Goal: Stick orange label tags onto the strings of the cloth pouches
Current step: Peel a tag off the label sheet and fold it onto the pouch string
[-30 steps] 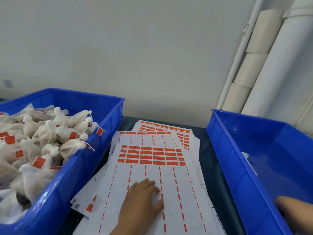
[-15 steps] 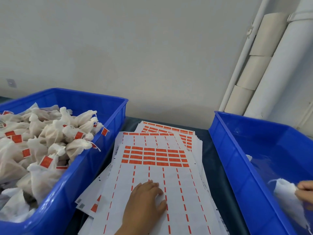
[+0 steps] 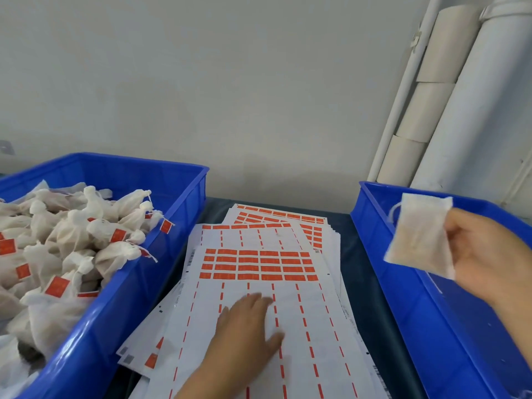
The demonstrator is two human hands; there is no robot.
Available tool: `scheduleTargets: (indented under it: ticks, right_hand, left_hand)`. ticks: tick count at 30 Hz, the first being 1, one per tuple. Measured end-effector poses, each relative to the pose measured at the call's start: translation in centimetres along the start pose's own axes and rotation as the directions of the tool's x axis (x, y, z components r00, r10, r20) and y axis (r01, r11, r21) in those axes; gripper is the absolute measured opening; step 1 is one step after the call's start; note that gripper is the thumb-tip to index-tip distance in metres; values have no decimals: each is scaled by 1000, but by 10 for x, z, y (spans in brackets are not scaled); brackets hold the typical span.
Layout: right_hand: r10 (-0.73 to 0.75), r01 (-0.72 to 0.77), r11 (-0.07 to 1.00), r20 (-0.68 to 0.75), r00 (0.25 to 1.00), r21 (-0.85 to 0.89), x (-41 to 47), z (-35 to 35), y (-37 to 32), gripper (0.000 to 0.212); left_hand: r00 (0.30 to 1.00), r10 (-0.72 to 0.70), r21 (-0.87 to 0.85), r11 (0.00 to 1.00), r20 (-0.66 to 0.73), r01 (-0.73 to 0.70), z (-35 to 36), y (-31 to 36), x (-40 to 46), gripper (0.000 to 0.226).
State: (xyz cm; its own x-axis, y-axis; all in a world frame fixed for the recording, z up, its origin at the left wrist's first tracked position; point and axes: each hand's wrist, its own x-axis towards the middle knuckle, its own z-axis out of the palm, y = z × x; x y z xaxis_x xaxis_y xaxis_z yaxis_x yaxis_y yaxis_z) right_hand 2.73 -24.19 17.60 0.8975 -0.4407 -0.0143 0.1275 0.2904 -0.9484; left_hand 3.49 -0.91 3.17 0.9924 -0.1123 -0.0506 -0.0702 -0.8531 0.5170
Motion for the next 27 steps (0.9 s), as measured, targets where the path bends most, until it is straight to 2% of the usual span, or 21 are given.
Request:
scheduleTargets:
  ticks: [1, 2, 3, 6, 7, 9, 12, 15, 17, 20, 24, 27]
  right_hand:
    - [-15, 18, 999, 65, 998, -42, 5, 0, -4, 23]
    - [78, -67, 991, 96, 992, -114, -5, 20, -9, 22]
    - [101, -78, 978, 116, 988, -192, -11, 30, 0, 18]
    - [97, -47, 931, 121, 988, -363, -23, 61, 51, 11]
    - [122, -60, 918, 135, 983, -392, -24, 67, 67, 15]
    - [163, -76, 915, 191, 968, -395, -28, 79, 97, 23]
    - [196, -124, 924, 169, 966, -362, -18, 82, 125, 22]
    - [231, -174, 925, 136, 963, -337, -7, 79, 144, 26]
    - [280, -220, 916, 141, 950, -337, -4, 76, 153, 34]
    - [308, -257, 914, 125, 943, -313, 2, 71, 165, 29]
    - [214, -166, 931, 117, 970, -326, 7, 62, 167, 30]
    - [188, -151, 937, 93, 978, -316, 6, 60, 167, 36]
  left_hand:
    - [1000, -3, -97, 995, -30, 0, -12, 7, 0, 71]
    - [998, 4, -214, 977, -60, -17, -24, 14, 1, 76]
    - [996, 29, -334, 941, -84, -55, -36, 20, 2, 81]
    - [982, 111, -602, 777, -155, -182, -60, 33, 12, 83]
    - [978, 119, -626, 753, -173, -202, -63, 35, 16, 80]
    - [975, 118, -604, 768, -190, -211, -62, 33, 23, 70]
    - [984, 108, -559, 812, -139, -168, -47, 20, 35, 32]
    - [993, 52, -632, 768, -103, -106, -30, 2, 44, 5]
    - [995, 8, -691, 719, -102, -77, -24, -6, 49, 9]
    - [995, 19, -704, 705, -102, -86, -19, -12, 56, 17]
    - [992, 52, -663, 739, -119, -118, -14, -11, 55, 22]
    - [994, 44, -670, 736, -105, -103, -10, -9, 54, 20]
